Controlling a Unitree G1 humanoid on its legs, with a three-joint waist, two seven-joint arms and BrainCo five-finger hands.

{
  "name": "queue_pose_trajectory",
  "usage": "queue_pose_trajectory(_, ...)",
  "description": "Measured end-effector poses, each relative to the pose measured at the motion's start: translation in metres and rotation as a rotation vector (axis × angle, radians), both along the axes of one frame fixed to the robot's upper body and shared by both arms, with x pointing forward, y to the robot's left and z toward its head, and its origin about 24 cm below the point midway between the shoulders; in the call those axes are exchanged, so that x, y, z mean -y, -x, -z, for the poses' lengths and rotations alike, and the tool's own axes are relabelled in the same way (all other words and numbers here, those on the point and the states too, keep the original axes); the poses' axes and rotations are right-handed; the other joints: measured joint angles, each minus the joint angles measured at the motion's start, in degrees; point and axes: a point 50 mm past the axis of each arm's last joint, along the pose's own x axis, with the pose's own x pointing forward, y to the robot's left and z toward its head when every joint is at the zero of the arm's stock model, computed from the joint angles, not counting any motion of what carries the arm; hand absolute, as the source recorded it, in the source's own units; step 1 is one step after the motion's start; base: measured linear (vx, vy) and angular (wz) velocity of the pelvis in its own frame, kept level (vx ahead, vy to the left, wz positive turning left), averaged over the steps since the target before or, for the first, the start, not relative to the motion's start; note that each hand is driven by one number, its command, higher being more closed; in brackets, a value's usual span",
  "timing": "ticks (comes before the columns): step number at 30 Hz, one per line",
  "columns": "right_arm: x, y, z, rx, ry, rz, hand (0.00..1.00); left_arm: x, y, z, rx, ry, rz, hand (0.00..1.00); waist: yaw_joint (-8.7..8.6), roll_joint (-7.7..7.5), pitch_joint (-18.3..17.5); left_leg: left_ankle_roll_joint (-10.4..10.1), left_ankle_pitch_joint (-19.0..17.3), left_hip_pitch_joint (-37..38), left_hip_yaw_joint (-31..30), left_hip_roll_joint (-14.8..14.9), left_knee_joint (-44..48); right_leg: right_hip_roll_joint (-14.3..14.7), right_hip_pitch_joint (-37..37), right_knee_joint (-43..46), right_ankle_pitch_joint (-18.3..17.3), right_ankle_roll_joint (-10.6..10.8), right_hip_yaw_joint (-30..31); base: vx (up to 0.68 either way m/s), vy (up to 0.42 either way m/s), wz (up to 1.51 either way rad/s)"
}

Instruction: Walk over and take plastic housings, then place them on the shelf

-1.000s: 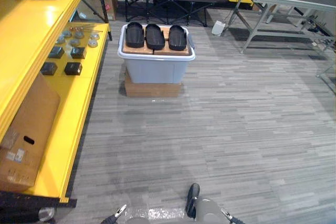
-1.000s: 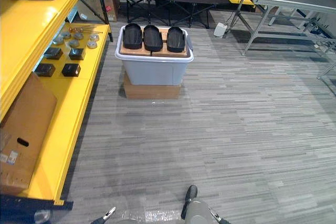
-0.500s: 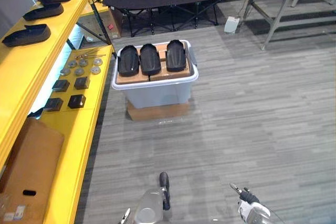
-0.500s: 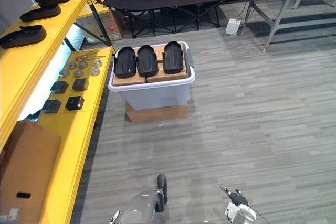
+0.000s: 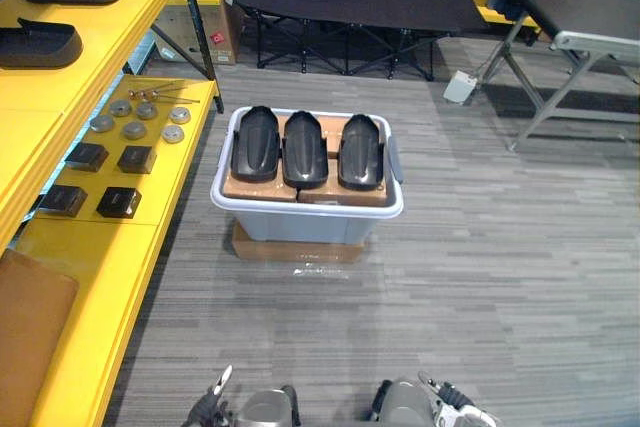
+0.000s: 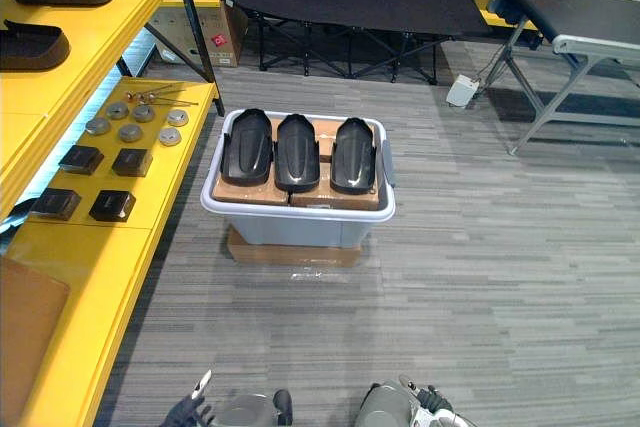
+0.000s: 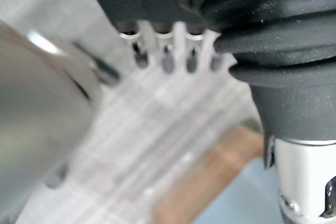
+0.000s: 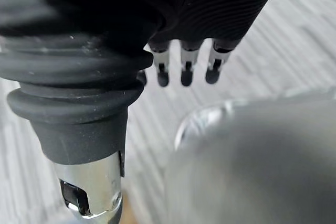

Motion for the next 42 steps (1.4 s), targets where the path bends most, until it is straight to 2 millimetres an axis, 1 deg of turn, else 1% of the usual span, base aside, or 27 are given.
queue_pose_trajectory(1, -0.003, 0.01, 0.003, -0.036, -0.008, 0.002, 0.0, -0.002, 0.005, 0.002, -0.019, 0.015, -0.038, 0.0, -0.25, -1.37, -0.89, -0.82, -1.8, 0.63, -1.52, -0.97, 0.64, -0.1, -0.23, 1.05, 1.21, -2.99, 1.58, 0.27, -0.202, 0.36)
queue_pose_trajectory(2, 0.004, 0.012, 0.002, -0.046, 0.009, 0.018, 0.0, 0.009, 0.007, 0.005, -0.034, 0.049, -0.067, 0.0, 0.0, 0.99, -0.93, -0.96, -3.09, 0.73, -2.02, 0.66, 1.71, 0.65, -0.42, 3.52, 1.26, -2.36, 1.03, 0.42, -0.249, 0.3)
queue_pose_trajectory(3, 0.017, 0.015, 0.0, -0.065, 0.07, -0.037, 0.0, 0.028, 0.019, 0.011, -0.06, 0.125, -0.155, 0.0, 0.13, 3.49, -2.31, -2.07, -3.95, -0.48, -2.05, 2.72, 4.14, 2.42, -0.67, 3.63, -2.7, -3.09, 0.92, 0.45, -0.241, 0.06)
queue_pose_trajectory(4, 0.022, 0.014, -0.001, -0.059, 0.107, -0.053, 0.0, 0.034, 0.024, 0.013, -0.064, 0.148, -0.194, 0.0, 0.45, 5.58, -3.02, -2.65, -4.31, -2.98, -2.23, 4.21, 9.35, 3.51, -0.36, 3.67, -4.41, -4.0, 0.27, 0.43, -0.229, 0.14)
queue_pose_trajectory(5, 0.024, 0.013, -0.002, -0.055, 0.121, -0.05, 0.0, 0.036, 0.025, 0.013, -0.064, 0.154, -0.198, 0.0, 0.4, 6.06, -3.01, -2.88, -4.17, -5.01, -2.26, 4.97, 13.73, 3.86, 0.41, 2.99, -4.76, -4.15, -0.28, 0.3, -0.179, 0.23)
queue_pose_trajectory(6, 0.028, 0.014, -0.003, -0.054, 0.145, -0.048, 0.0, 0.039, 0.026, 0.014, -0.064, 0.157, -0.198, 0.0, 0.43, 6.49, -2.52, -5.45, -3.05, -9.41, -2.2, 6.83, 23.7, 4.7, 3.36, 0.58, -4.82, -4.5, -1.0, 0.27, -0.13, 0.2)
queue_pose_trajectory(7, 0.03, 0.014, -0.004, -0.054, 0.165, -0.056, 0.0, 0.039, 0.029, 0.014, -0.068, 0.155, -0.208, 0.0, 0.74, 6.54, -2.48, -5.93, -3.25, -10.69, -1.85, 7.89, 26.65, 4.98, 6.49, -1.77, -4.58, -4.51, -1.38, 0.26, -0.094, 0.1)
queue_pose_trajectory(8, 0.03, 0.013, -0.004, -0.045, 0.17, -0.058, 0.0, 0.039, 0.031, 0.014, -0.069, 0.153, -0.211, 0.0, 0.82, 6.47, -2.52, -5.72, -3.36, -10.71, -1.26, 8.2, 25.75, 4.91, 7.96, -2.68, -4.18, -4.09, -1.83, 0.25, -0.042, -0.04)
queue_pose_trajectory(10, 0.034, 0.001, -0.01, 0.044, 0.181, -0.021, 0.0, 0.037, 0.029, 0.014, -0.066, 0.145, -0.21, 0.0, 0.43, 6.36, -2.53, -4.39, -2.88, -11.55, 0.33, 10.04, 15.58, 4.41, 10.96, -5.83, -3.84, -3.32, -2.3, 0.2, 0.018, -0.01)
queue_pose_trajectory(12, 0.038, -0.008, -0.015, 0.113, 0.196, 0.019, 0.0, 0.034, 0.024, 0.012, -0.056, 0.128, -0.189, 0.0, -0.19, 6.02, -2.36, -3.79, -1.2, -13.31, 0.75, 11.16, 9.65, 3.18, 11.77, -7.05, -3.42, -1.94, -2.85, 0.16, 0.124, 0.14)
queue_pose_trajectory(13, 0.043, -0.012, -0.019, 0.166, 0.221, 0.047, 0.0, 0.034, 0.02, 0.012, -0.047, 0.108, -0.151, 0.0, -0.32, 5.97, -2.32, -4.94, 4.11, -13.74, 1.13, 11.2, 4.19, 1.65, 12.04, -6.89, -3.28, 0.16, -3.16, 0.19, 0.242, 0.13)
queue_pose_trajectory(14, 0.047, -0.016, -0.023, 0.208, 0.242, 0.059, 0.0, 0.032, 0.019, 0.011, -0.044, 0.091, -0.138, 0.0, -0.31, 5.45, -2.15, -5.99, 7.62, -13.2, 1.55, 10.54, 3.19, 0.6, 12.19, -6.84, -3.44, 1.38, -2.77, 0.19, 0.259, 0.06)
queue_pose_trajectory(15, 0.044, -0.02, -0.025, 0.237, 0.243, 0.071, 0.0, 0.028, 0.017, 0.01, -0.037, 0.075, -0.124, 0.0, -0.35, 4.38, -2.18, -5.38, 8.1, -12.82, 2.31, 9.23, 2.84, -0.7, 12.11, -6.74, -3.18, 2.33, -2.22, 0.22, 0.317, -0.04)
queue_pose_trajectory(16, 0.034, -0.031, -0.029, 0.313, 0.238, 0.105, 0.0, 0.017, 0.012, 0.006, -0.027, 0.014, -0.047, 0.0, -0.31, 2.19, -2.32, -4.23, 7.39, -12.83, 2.93, 6.79, 3.04, -3.17, 11.98, -7.05, -2.96, 3.09, -1.83, 0.16, 0.241, -0.03)
queue_pose_trajectory(17, 0.03, -0.037, -0.033, 0.36, 0.237, 0.133, 0.0, 0.01, 0.009, 0.003, -0.019, -0.027, -0.002, 0.0, -0.31, 0.81, -2.15, -3.69, 6.95, -13.24, 3.6, 5.91, 4.26, -4.21, 12.01, -7.25, -2.61, 3.66, -1.81, 0.14, 0.231, -0.07)
queue_pose_trajectory(18, 0.03, -0.04, -0.035, 0.39, 0.234, 0.159, 0.0, 0.006, 0.007, 0.002, -0.019, -0.049, 0.027, 0.0, -0.14, 0.21, -2.19, -3.58, 6.37, -13.57, 4.22, 5.65, 5.37, -4.64, 12.02, -7.5, -2.41, 3.95, -1.72, 0.13, 0.173, -0.21)
queue_pose_trajectory(19, 0.036, -0.05, -0.046, 0.472, 0.269, 0.202, 0.0, 0.002, 0.007, 0.001, -0.02, -0.067, 0.037, 0.0, -0.06, -0.19, -2.44, -2.94, 4.11, -13.59, 4.78, 5.28, 7.79, -5.17, 13.01, -8.39, -1.58, 5.16, -1.65, 0.14, 0.159, -0.25)
queue_pose_trajectory(20, 0.039, -0.055, -0.051, 0.504, 0.295, 0.213, 0.0, 0.001, 0.007, 0.0, -0.019, -0.069, 0.036, 0.0, -0.13, -0.28, -2.5, -2.86, 3.51, -13.48, 5.2, 5.23, 8.74, -5.42, 13.32, -8.57, -1.5, 5.26, -1.61, 0.15, 0.167, -0.31)
queue_pose_trajectory(23, 0.058, -0.089, -0.086, 0.673, 0.415, 0.254, 0.0, -0.003, 0.003, -0.003, 0.002, -0.083, 0.042, 0.0, -0.29, 0.64, -2.45, -2.56, 1.66, -12.65, 6.14, 5.09, 10.64, -5.88, 14.11, -8.83, -0.96, 5.68, -1.36, 0.07, 0.086, -0.22)
queue_pose_trajectory(26, 0.082, -0.104, -0.11, 0.748, 0.503, 0.339, 0.0, -0.002, 0.002, -0.003, 0.012, -0.087, 0.066, 0.0, -0.28, 1.09, -2.46, -2.56, 1.65, -13.09, 5.67, 5.15, 10.39, -5.65, 14.0, -9.28, -0.45, 5.46, -1.82, 0.02, 0.007, 0.04)
queue_pose_trajectory(28, 0.11, -0.117, -0.142, 0.846, 0.601, 0.407, 0.0, 0.002, 0.006, -0.002, 0.009, -0.097, 0.1, 0.0, -0.19, 1.48, -2.55, -2.55, 1.66, -14.94, 4.5, 5.14, 10.0, -5.38, 12.65, -9.17, -0.45, 5.45, -2.32, -0.04, -0.019, 0.16)
queue_pose_trajectory(31, 0.137, -0.133, -0.179, 0.946, 0.684, 0.468, 0.0, 0.007, 0.006, -0.001, 0.019, -0.095, 0.147, 0.0, -0.21, 1.87, -2.03, -2.31, 2.12, -17.76, 2.13, 4.52, 9.48, -5.23, 10.56, -8.69, -0.51, 5.35, -3.93, -0.07, -0.01, 0.25)
queue_pose_trajectory(32, 0.141, -0.136, -0.185, 0.96, 0.689, 0.483, 0.0, 0.007, 0.006, -0.001, 0.022, -0.096, 0.152, 0.0, -0.09, 2.04, -1.34, -2.33, 2.23, -17.83, 1.83, 4.54, 9.46, -5.19, 10.6, -8.41, -0.57, 5.25, -4.21, -0.08, -0.001, 0.25)
queue_pose_trajectory(34, 0.148, -0.154, -0.205, 0.988, 0.681, 0.499, 0.0, 0.007, 0.007, -0.001, 0.015, -0.112, 0.171, 0.0, 0.06, 2.41, 0.76, -2.41, 2.45, -18.95, 0.94, 4.49, 9.51, -5.2, 9.65, -7.45, -0.95, 4.7, -4.77, -0.11, 0.006, 0.15)
queue_pose_trajectory(38, 0.154, -0.178, -0.224, 0.978, 0.631, 0.5, 0.0, 0.008, 0.007, -0.001, 0.023, -0.131, 0.205, 0.0, 0.96, 3.05, 5.14, -2.16, 3.47, -22.0, -0.26, 4.31, 10.31, -5.46, 6.62, -5.24, -1.27, 4.21, -5.03, -0.09, 0.005, 0.11)
queue_pose_trajectory(39, 0.156, -0.181, -0.226, 0.969, 0.629, 0.489, 0.0, 0.008, 0.007, -0.001, 0.025, -0.132, 0.208, 0.0, 1.07, 3.28, 5.77, -2.12, 3.54, -22.61, -0.54, 4.31, 10.8, -5.53, 6.05, -4.62, -1.34, 4.15, -5.09, -0.08, 0.016, 0.14)
queue_pose_trajectory(42, 0.168, -0.203, -0.247, 0.951, 0.649, 0.396, 0.0, 0.012, 0.006, -0.001, 0.038, -0.123, 0.224, 0.0, 1.35, 4.42, 8.64, -1.85, 3.7, -26.28, -2.13, 3.78, 14.17, -6.49, 2.74, -0.87, -2.05, 4.28, -5.04, -0.06, 0.037, 0.1)
